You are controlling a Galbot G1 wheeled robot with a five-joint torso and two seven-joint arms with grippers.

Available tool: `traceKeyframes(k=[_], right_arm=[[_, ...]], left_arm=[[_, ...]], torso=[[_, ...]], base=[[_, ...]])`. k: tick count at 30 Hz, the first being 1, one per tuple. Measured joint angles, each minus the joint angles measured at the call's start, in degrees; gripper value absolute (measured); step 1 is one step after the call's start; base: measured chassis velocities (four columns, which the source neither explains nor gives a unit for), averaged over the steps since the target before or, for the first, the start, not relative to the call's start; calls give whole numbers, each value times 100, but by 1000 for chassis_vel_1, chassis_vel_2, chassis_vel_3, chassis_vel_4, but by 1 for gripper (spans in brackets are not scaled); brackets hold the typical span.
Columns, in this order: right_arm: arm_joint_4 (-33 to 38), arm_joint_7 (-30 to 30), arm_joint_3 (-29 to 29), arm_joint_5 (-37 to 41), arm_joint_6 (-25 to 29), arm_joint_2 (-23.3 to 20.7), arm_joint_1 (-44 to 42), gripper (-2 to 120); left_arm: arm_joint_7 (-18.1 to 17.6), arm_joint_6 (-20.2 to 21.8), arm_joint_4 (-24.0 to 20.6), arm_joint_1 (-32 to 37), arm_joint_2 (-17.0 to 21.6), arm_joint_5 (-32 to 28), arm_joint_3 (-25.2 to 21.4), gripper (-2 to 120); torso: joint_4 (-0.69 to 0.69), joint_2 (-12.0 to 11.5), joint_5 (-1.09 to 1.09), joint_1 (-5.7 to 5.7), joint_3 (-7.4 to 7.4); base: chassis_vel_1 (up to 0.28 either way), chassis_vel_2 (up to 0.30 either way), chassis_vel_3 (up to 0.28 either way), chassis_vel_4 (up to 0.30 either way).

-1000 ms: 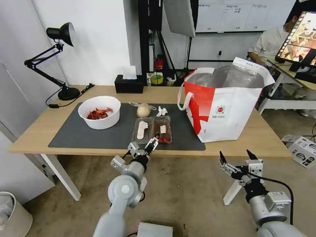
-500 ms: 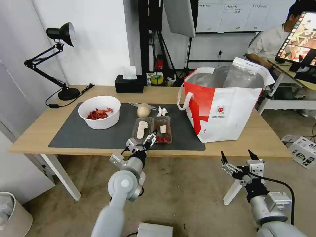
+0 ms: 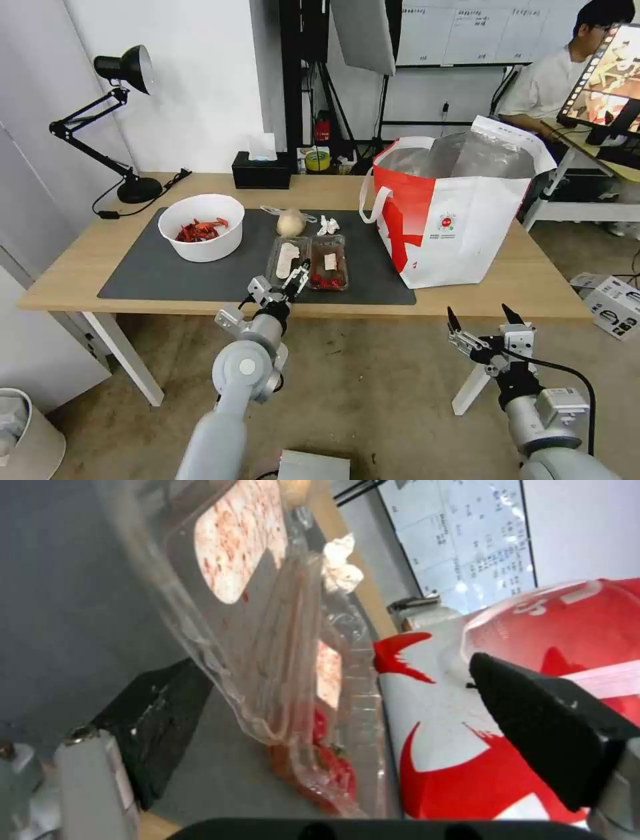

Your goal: Pick up the trash from the table and place it into the takeout bag.

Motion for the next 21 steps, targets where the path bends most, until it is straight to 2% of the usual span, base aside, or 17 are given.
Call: traceKeyframes(k=[19, 21], right_arm=[[-2, 0, -15, -12, 6, 13, 2, 100], [10, 0, -12, -12, 7, 7, 1, 100]], left_arm=[[58, 0, -363, 67, 72, 118, 93, 100], [147, -2, -364, 49, 76, 148, 125, 100]], torso=[[0, 0, 0, 0, 0], [0, 0, 0, 0, 0]], base=[[0, 0, 0, 0], [0, 0, 0, 0]])
